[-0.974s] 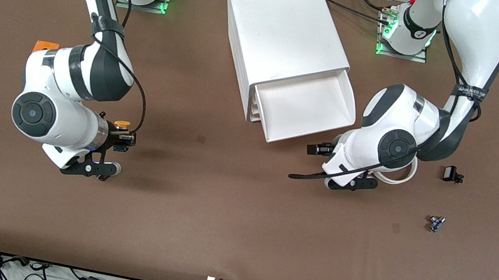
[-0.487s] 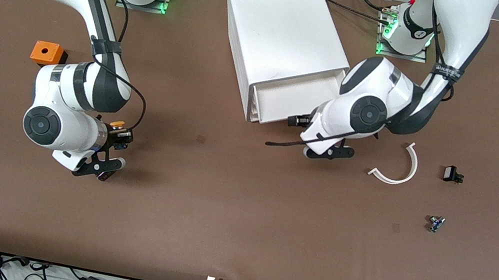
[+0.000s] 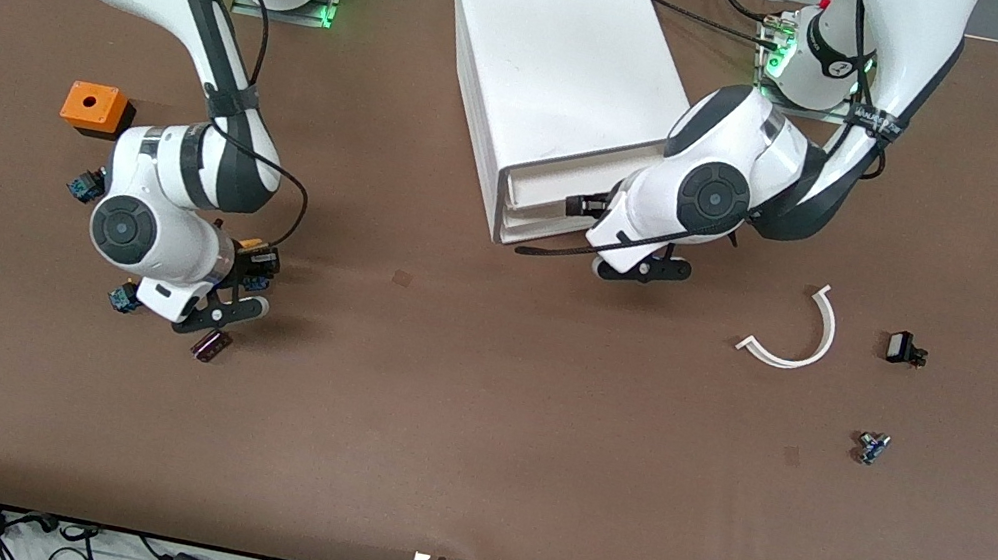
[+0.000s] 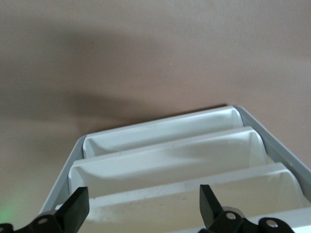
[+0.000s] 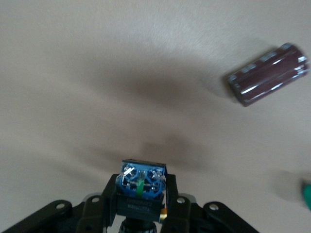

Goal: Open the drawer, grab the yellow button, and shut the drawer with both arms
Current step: 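Place the yellow-capped button on the table beside the other buttons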

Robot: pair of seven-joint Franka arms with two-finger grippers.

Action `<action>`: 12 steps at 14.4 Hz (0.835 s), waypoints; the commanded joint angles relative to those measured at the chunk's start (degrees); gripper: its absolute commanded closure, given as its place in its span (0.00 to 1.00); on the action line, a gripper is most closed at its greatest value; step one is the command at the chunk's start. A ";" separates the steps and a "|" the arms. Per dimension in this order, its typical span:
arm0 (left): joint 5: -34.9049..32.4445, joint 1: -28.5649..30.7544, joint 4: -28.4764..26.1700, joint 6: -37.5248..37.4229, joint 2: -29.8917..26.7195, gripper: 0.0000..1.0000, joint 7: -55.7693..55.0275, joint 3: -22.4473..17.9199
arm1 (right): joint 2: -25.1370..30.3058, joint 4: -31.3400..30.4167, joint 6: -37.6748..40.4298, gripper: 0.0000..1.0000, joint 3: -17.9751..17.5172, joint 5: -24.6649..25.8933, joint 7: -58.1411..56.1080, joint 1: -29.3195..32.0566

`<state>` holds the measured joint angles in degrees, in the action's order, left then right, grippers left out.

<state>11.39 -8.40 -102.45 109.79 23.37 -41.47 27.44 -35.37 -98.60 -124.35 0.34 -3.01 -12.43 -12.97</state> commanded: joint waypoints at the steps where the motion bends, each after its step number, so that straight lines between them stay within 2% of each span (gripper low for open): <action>1: 1.26 3.91 -2.66 -1.51 -2.45 0.00 0.34 4.36 | 2.50 -3.88 -2.39 1.00 -0.52 -0.59 -0.58 -0.91; 6: 1.17 4.27 -2.93 -1.78 -2.45 0.00 0.78 5.60 | 1.01 -3.97 -3.01 0.99 -0.52 -0.59 -0.31 -1.97; 8: 1.17 4.36 -2.93 -1.78 -2.45 0.00 0.87 5.78 | 0.83 -3.62 -3.36 0.87 -0.43 -0.59 3.27 -2.23; 9: 1.17 4.36 -2.84 -1.78 -2.36 0.00 1.13 5.69 | 1.00 -3.10 -3.10 0.60 -0.43 -0.59 4.16 -2.32; 10: 1.09 4.36 -2.49 -1.78 -2.36 0.00 1.22 5.61 | 1.18 -2.05 -2.92 0.16 -0.43 -0.51 5.13 -2.23; 11: 0.22 5.14 -2.23 -1.78 -2.54 0.00 1.39 5.26 | 1.36 -0.65 -2.40 0.00 -0.34 -0.51 4.79 -1.97; 12: -0.58 7.06 -0.75 -1.78 -2.54 0.00 2.27 5.17 | 1.71 1.20 -0.30 0.00 -0.17 -0.51 4.96 -1.88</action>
<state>11.31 -4.59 -103.54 108.86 23.10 -41.26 32.30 -35.09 -99.86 -127.13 0.05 -3.01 -8.50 -15.11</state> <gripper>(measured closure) 0.000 0.436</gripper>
